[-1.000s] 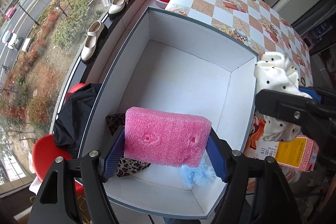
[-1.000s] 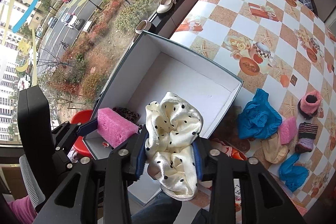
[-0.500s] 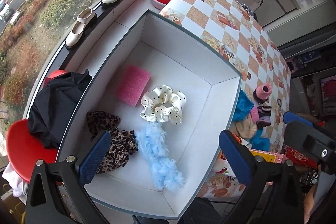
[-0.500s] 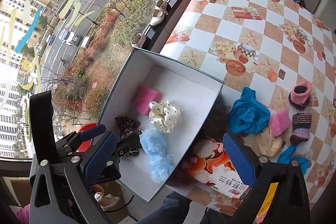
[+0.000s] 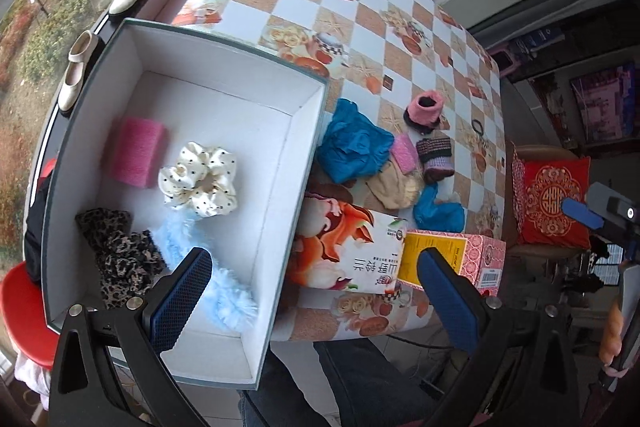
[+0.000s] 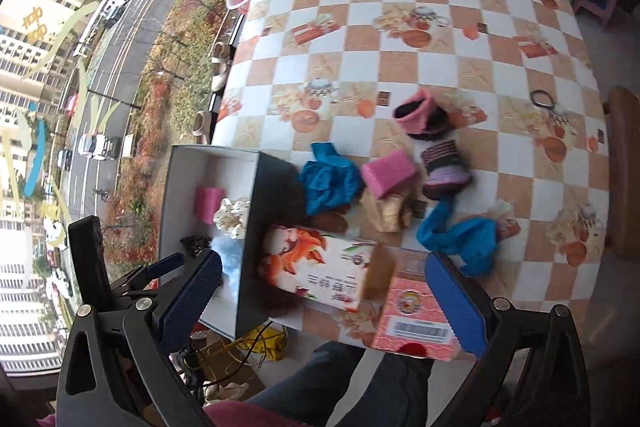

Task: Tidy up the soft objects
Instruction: 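Move both tools from the box toward the items on the table, then grasp a pink sponge with the left tool while the right tool grasps the striped knit hat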

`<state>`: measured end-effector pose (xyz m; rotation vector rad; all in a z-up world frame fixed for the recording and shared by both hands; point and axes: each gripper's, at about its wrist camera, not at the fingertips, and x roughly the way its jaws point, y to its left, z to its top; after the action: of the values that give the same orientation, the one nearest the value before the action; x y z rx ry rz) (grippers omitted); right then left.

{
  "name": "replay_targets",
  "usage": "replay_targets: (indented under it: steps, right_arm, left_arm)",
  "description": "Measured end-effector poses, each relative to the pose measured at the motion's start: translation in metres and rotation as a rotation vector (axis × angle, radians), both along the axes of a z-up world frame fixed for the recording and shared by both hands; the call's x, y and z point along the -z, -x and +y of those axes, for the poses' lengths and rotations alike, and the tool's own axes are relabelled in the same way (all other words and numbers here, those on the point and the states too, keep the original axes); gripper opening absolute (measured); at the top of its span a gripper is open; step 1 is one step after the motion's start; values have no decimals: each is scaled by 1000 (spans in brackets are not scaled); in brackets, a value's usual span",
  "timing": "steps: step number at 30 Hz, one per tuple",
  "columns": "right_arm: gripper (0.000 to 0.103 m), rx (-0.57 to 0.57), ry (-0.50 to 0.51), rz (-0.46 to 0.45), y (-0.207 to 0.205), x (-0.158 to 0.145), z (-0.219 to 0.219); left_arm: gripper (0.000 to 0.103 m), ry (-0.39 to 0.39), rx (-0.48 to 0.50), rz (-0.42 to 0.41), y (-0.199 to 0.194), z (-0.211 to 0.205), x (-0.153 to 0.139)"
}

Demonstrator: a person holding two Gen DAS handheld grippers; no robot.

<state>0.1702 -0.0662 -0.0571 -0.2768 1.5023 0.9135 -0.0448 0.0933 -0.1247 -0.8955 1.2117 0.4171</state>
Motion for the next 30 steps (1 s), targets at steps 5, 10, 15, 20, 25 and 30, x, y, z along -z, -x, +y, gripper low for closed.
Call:
replay_targets:
  steps: [5, 10, 15, 20, 25, 30]
  right_arm:
    - [102, 118, 82, 3, -49, 27, -41]
    - [102, 143, 154, 56, -81, 77, -56]
    - [102, 82, 211, 99, -99, 134, -37]
    - [102, 9, 235, 127, -107, 187, -2]
    - [102, -67, 235, 154, -108, 223, 25]
    - [72, -84, 220, 187, -110, 236, 26]
  left_arm:
    - [103, -16, 57, 23, -35, -15, 1]
    - [103, -26, 78, 62, -64, -24, 5]
    - [103, -31, 72, 119, -88, -25, 14]
    - [103, -54, 56, 170, -112, -21, 21]
    - [103, -75, 55, 224, -139, -16, 35]
    - [102, -95, 111, 284, -166, -22, 54]
